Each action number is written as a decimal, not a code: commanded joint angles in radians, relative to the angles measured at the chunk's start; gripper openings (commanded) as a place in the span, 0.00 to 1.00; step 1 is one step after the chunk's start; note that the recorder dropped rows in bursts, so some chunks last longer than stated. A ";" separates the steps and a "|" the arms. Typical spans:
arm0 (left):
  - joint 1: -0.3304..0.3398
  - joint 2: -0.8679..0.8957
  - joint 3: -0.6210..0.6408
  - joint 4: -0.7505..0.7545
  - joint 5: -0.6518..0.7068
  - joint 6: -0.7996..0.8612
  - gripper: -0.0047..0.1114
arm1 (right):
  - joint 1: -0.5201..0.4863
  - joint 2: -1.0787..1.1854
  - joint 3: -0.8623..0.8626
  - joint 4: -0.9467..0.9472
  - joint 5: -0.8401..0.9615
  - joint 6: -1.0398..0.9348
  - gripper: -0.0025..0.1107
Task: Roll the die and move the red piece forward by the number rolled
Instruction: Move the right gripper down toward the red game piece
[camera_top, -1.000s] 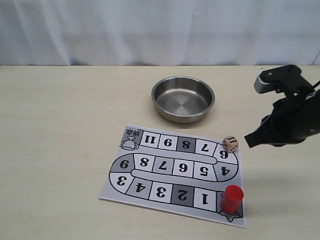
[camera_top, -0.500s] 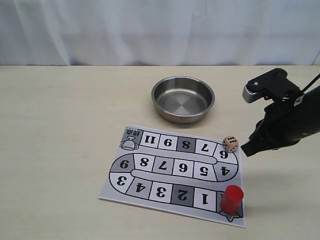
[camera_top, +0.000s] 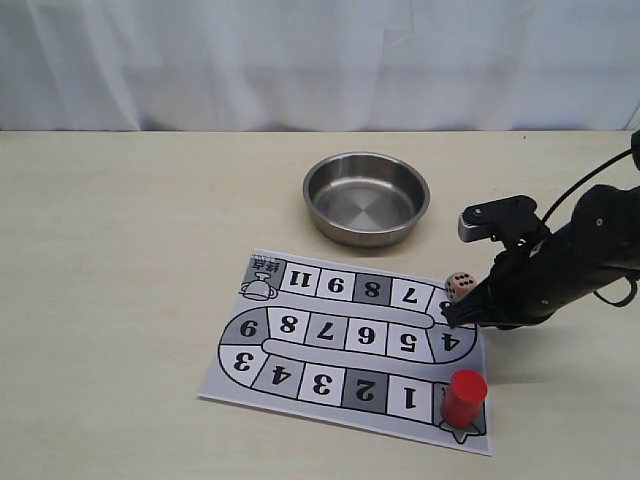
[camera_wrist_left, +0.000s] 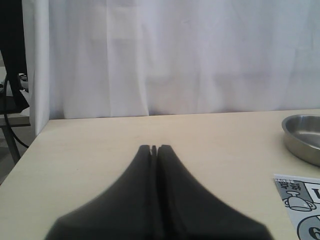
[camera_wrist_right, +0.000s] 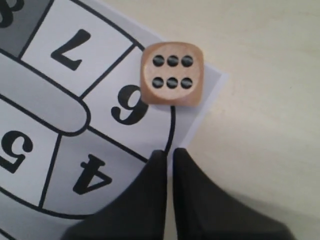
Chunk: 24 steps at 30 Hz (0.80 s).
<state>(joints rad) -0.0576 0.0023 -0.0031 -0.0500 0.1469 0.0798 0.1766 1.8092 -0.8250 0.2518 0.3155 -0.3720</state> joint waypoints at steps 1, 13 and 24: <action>-0.002 -0.002 0.003 -0.005 -0.004 -0.007 0.04 | -0.001 0.010 0.005 0.002 -0.043 0.047 0.06; -0.002 -0.002 0.003 -0.005 -0.004 -0.007 0.04 | -0.001 0.017 0.005 0.002 -0.030 0.047 0.06; -0.002 -0.002 0.003 -0.005 -0.004 -0.007 0.04 | -0.001 -0.212 0.005 -0.024 0.187 0.061 0.06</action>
<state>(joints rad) -0.0576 0.0023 -0.0031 -0.0500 0.1469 0.0798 0.1766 1.6667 -0.8250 0.2387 0.4265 -0.3282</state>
